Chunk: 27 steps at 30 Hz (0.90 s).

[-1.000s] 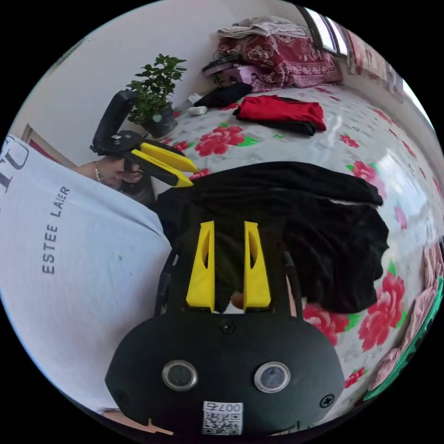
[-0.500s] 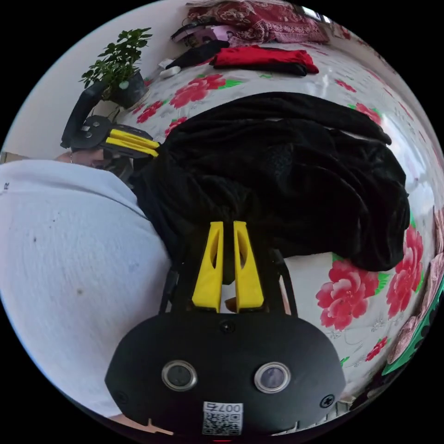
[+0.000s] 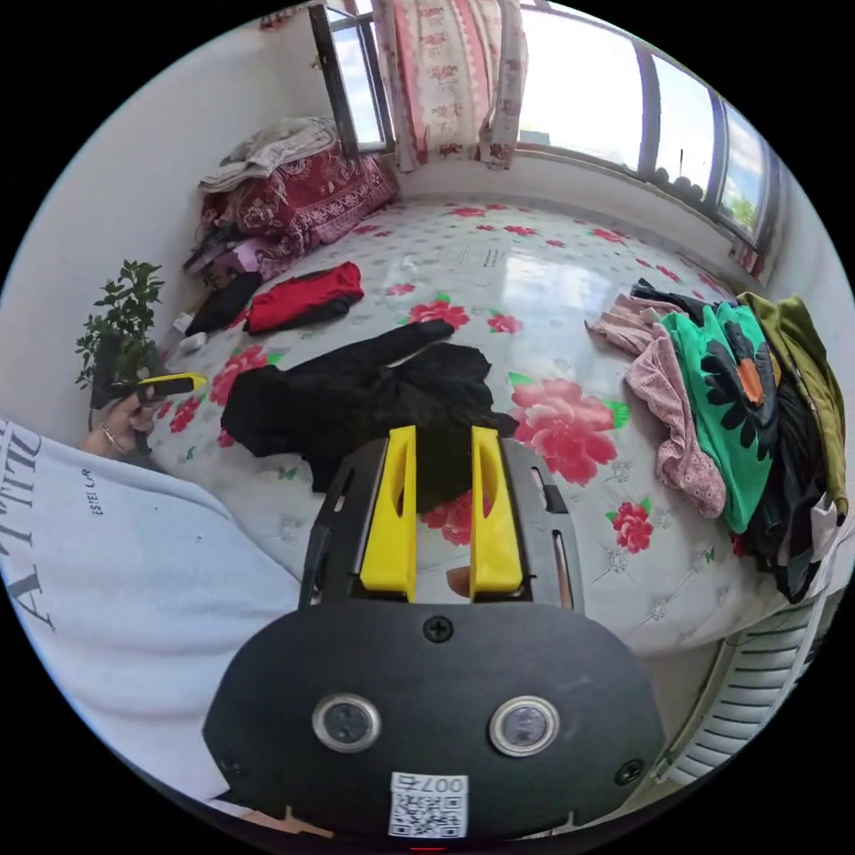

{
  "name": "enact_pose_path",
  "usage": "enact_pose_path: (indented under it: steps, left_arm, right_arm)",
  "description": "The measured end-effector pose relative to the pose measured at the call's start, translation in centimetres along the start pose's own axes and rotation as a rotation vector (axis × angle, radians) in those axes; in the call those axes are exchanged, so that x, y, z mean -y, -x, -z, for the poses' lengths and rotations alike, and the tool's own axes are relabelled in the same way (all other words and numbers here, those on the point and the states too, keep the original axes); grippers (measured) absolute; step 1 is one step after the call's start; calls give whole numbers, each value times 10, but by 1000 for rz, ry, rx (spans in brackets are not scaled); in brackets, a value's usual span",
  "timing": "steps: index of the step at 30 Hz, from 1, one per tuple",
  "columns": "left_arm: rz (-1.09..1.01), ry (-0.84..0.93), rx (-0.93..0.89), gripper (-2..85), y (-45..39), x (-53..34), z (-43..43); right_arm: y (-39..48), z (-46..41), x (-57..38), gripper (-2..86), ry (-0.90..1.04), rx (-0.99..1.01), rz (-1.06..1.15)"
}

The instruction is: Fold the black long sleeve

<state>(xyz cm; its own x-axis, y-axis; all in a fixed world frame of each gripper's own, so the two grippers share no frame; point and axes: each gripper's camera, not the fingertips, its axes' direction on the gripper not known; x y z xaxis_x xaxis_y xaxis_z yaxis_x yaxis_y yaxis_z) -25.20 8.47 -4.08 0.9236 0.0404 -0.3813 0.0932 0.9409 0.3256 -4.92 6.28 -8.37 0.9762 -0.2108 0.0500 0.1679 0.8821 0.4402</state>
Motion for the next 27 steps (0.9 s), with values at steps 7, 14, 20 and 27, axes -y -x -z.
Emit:
enact_pose_path:
  steps: [7, 14, 20, 27]
  left_arm:
    - [-57, 212, -13, 103, 7, -26, -65]
    - [-229, 254, 193, 61, -28, -37, -128]
    - [-170, 212, 47, -3, -4, -16, -98]
    - [41, -493, -528, -9, 60, -38, 125]
  right_arm:
    - [53, -77, -15, 70, 232, -2, 209]
    - [27, -142, -21, 50, 388, 15, -35]
    - [-15, -58, -22, 6, 97, 248, -125]
    - [-68, 152, -59, -2, -683, 616, -156]
